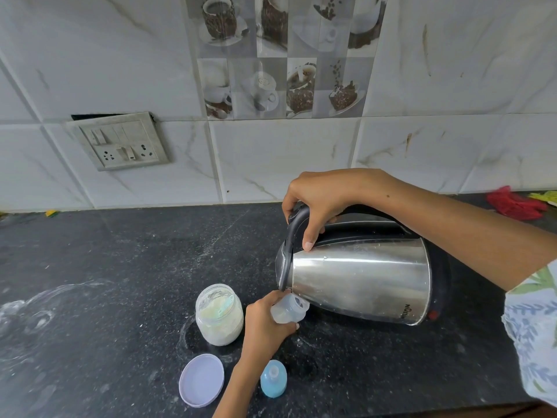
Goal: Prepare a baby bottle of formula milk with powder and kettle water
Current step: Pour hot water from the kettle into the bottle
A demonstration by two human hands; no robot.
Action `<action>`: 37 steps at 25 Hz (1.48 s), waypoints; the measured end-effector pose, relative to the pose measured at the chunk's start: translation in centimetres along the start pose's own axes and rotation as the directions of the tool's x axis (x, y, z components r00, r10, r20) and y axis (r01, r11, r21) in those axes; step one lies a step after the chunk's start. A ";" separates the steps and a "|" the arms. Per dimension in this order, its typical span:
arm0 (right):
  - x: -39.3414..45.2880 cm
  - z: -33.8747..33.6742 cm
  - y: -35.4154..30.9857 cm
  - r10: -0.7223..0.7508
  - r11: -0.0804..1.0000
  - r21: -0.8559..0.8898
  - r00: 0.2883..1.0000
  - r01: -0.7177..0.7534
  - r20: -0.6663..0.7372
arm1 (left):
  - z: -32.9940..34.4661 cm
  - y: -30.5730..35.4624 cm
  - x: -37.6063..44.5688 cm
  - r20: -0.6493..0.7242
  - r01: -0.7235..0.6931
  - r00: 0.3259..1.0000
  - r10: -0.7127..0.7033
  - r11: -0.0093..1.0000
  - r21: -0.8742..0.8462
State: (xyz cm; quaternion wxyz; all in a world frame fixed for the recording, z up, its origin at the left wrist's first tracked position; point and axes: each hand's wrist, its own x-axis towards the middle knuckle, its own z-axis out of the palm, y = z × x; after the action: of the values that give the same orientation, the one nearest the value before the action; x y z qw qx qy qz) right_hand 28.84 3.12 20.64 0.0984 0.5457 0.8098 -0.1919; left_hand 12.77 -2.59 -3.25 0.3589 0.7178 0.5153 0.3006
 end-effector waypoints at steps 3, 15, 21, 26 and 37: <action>-0.1 0.1 0.2 -0.004 1.000 0.009 1.000 0.004 -0.012 | -0.1 0.2 -0.1 -0.007 -0.007 1.000 0.007 1.000 -0.005; -0.3 0.4 0.4 -0.006 1.000 0.020 1.000 0.005 0.011 | -0.2 1.0 -0.3 -0.024 -0.005 1.000 0.005 1.000 -0.003; 0.1 0.3 0.1 -0.003 1.000 0.028 1.000 0.002 0.031 | -0.2 1.1 -0.3 -0.038 -0.004 0.999 0.004 1.000 -0.003; -0.1 0.4 0.4 -0.013 0.999 0.032 1.000 0.012 0.022 | -0.3 1.1 -0.4 -0.040 -0.014 0.999 0.013 0.999 -0.035; -2.9 1.9 3.2 -0.057 0.984 0.160 0.993 0.073 -0.104 | -0.1 0.2 -0.2 -0.035 -0.005 0.999 0.004 0.999 -0.045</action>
State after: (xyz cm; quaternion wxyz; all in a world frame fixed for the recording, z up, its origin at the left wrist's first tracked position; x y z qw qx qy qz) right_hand 32.80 0.95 19.33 0.0065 0.5339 0.8127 -0.2333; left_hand 12.72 -2.81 -3.05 0.3651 0.7053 0.5132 0.3254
